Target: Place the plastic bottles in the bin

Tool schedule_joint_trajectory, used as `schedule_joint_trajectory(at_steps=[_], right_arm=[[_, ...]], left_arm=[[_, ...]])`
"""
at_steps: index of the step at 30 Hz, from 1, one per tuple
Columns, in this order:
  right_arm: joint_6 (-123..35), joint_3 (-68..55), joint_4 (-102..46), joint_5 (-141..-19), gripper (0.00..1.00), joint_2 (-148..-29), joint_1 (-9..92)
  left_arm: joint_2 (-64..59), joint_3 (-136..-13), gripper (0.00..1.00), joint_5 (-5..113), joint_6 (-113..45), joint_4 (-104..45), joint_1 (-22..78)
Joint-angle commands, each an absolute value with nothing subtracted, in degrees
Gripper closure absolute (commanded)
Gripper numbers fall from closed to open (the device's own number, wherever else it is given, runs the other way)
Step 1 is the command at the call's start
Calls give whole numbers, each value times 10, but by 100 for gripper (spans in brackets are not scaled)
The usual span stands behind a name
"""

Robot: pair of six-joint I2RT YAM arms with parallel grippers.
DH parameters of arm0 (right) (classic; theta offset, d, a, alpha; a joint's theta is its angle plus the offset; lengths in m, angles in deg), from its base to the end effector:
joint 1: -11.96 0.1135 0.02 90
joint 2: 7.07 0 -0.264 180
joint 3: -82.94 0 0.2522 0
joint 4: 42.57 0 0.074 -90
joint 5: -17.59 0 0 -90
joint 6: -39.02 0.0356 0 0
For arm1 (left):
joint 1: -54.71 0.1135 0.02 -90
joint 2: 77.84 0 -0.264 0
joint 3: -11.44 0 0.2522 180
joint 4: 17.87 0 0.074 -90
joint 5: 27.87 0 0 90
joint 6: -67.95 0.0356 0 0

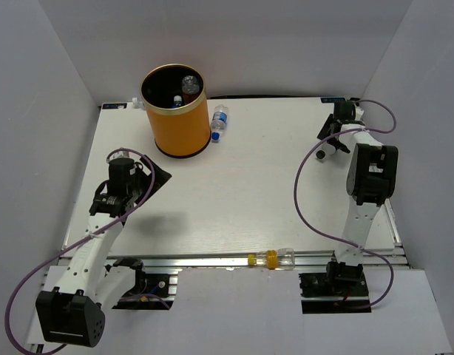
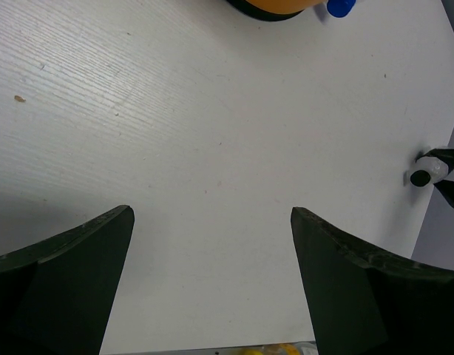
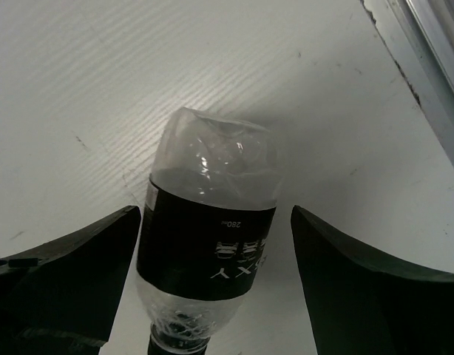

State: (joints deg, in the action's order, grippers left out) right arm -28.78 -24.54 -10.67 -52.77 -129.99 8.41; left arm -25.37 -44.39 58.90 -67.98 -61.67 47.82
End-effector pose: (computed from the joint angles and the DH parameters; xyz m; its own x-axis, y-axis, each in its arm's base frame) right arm 0.4778 -0.0416 0.1889 -0.5716 0.3920 -0.7208 0.5418 0.8401 0.0272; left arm 0.1927 -0.0253 0.2666 -0.5645 -0.6543 -0.5031 -0.3498 0.7417 -0.5723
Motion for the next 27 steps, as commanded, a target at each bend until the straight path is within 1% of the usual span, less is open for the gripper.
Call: schedule_joint_trajectory(at_steps=[1,2,3,5,6,7,8,9,11,12,14,15,18,20,21,24,26,27], right_arm=[[-267,-236,-101,-506,14,-1292,82],[-273,-229,-105,-508,16,-1287,82],[-276,-224,-110,-520,25,-1287,82],[-286,-223,-118,-530,39,-1281,84],[-291,-221,-126,-545,51,-1275,91],[-304,-219,-136,-561,55,-1267,97],[-342,-217,-168,-581,57,-1250,104],[-360,-222,-178,-623,58,-1242,119],[-400,-259,-186,-665,59,-1229,152],[-438,-276,-184,-694,59,-1226,186],[-473,-327,-188,-711,58,-1220,226],[-489,-342,-195,-723,58,-1219,264],[-478,-422,-233,-798,58,-1234,317],[-471,-475,-246,-816,58,-1262,339],[-467,-523,-271,-817,58,-1270,360],[-461,-592,-341,-817,57,-1308,402],[-474,-593,-400,-811,56,-1314,435],[-484,-592,-450,-789,53,-1318,447]], left_arm=[[-260,-450,2,598,-676,-620,476],[-260,-443,2,600,-676,-617,476],[-258,-442,2,607,-677,-617,476],[-251,-444,2,605,-676,-618,477],[-245,-449,2,594,-673,-619,477],[-243,-451,2,591,-674,-619,476],[-242,-452,2,590,-674,-617,477],[-245,-448,2,590,-674,-615,477],[-250,-440,2,595,-673,-612,476],[-254,-436,2,595,-673,-612,476],[-255,-435,2,591,-670,-613,476],[-257,-435,2,590,-669,-614,476],[-267,-436,2,595,-668,-618,477],[-275,-438,2,597,-666,-620,477],[-277,-438,2,598,-665,-620,476],[-282,-443,2,600,-663,-620,477],[-283,-450,2,603,-662,-624,477],[-284,-452,2,604,-662,-626,476]])
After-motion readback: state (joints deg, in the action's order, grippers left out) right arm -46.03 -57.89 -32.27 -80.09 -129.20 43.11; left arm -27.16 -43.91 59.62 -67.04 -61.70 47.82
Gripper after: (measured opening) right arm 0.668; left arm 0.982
